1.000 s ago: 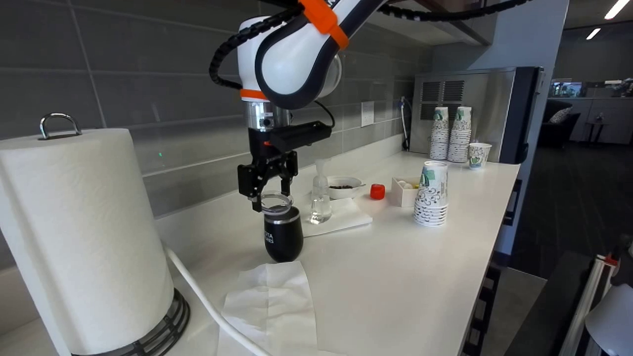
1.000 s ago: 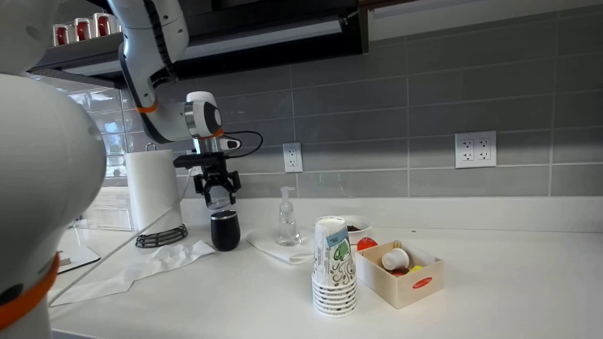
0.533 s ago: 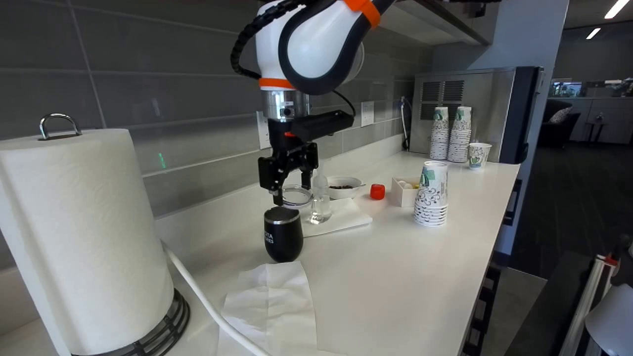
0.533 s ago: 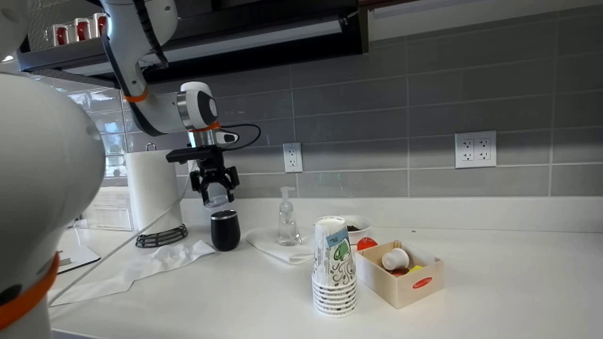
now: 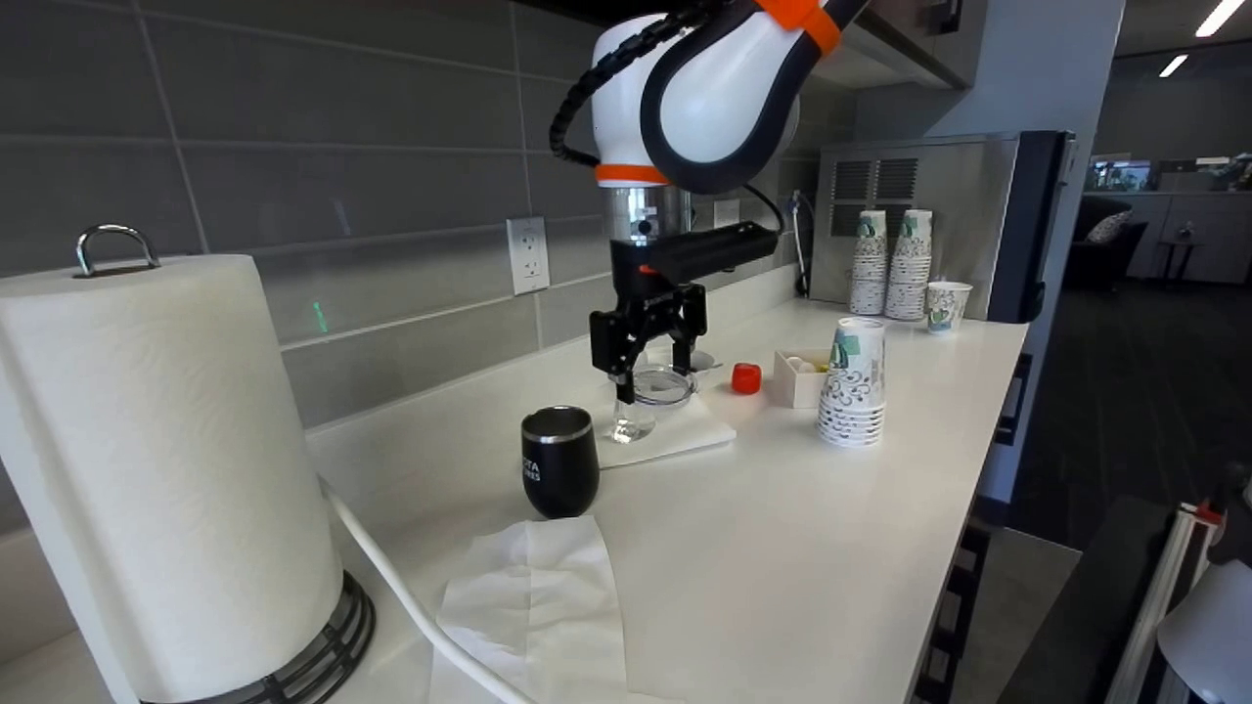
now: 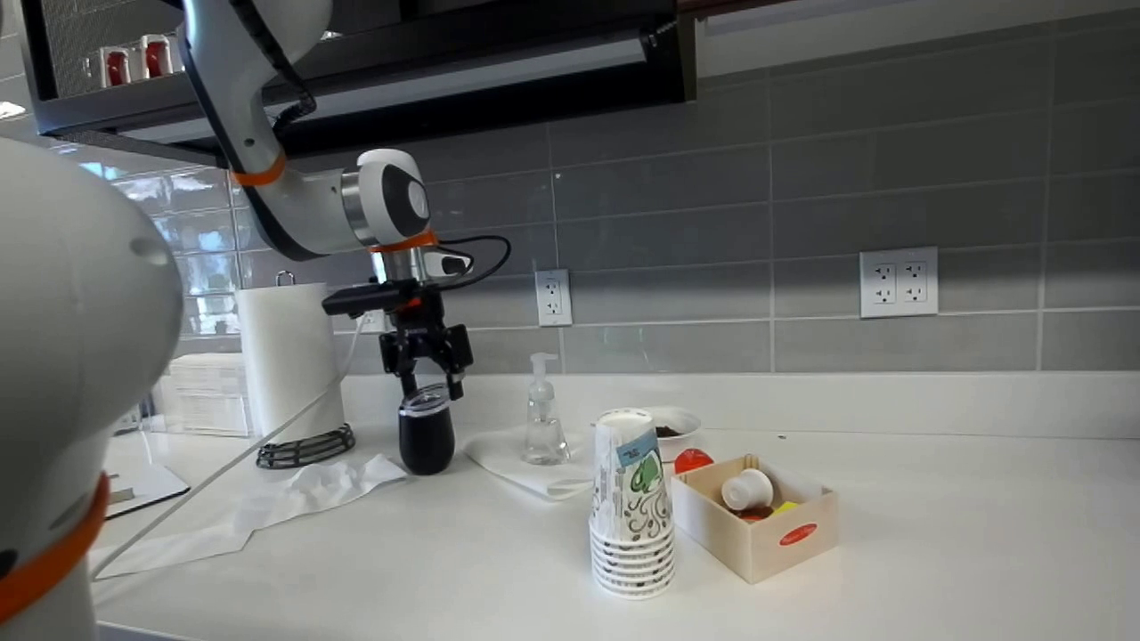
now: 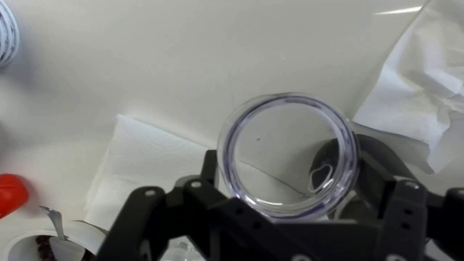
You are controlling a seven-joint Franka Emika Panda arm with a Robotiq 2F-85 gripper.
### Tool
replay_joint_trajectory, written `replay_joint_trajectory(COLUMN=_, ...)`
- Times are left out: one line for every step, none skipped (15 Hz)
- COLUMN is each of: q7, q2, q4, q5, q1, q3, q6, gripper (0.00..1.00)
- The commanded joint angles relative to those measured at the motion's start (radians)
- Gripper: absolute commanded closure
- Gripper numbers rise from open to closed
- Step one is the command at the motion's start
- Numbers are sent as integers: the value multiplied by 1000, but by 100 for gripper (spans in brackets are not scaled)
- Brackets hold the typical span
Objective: Remove the lid from the black thermos on the left.
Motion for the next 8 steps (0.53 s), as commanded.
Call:
replay_joint_trajectory(q7=12, q2=22, q4=-27, q5=-5, q1=-38, q3=-1, q6=66, gripper=36)
replay_joint_trajectory(q7=5, q2=42, q4=-21, q5=-2, q1=-44, q3=-3, q6=77, gripper=36)
replay_joint_trajectory(q7=-8, q2=59, q4=-18, q5=6, q1=-51, q3=-5, q6=89, gripper=36)
replay_joint_trajectory(q7=-10, q2=80, q4=-12, q5=5, q1=-55, q3=-10, q6=96, gripper=36)
replay_joint_trajectory(q7=-26, q2=99, q4=-9, q5=19, q1=-60, q3=-12, q6=109, gripper=36)
replay_joint_trajectory(q7=-31, q2=122, q4=-2, q5=18, q1=-62, q3=-16, q6=118, gripper=36)
replay_joint_trajectory(q7=-31, q2=145, q4=5, q5=9, q1=-62, q3=-21, q6=126, gripper=36)
replay_joint_trajectory(q7=-41, q2=174, q4=15, q5=7, q1=-62, q3=-27, q6=147, gripper=36)
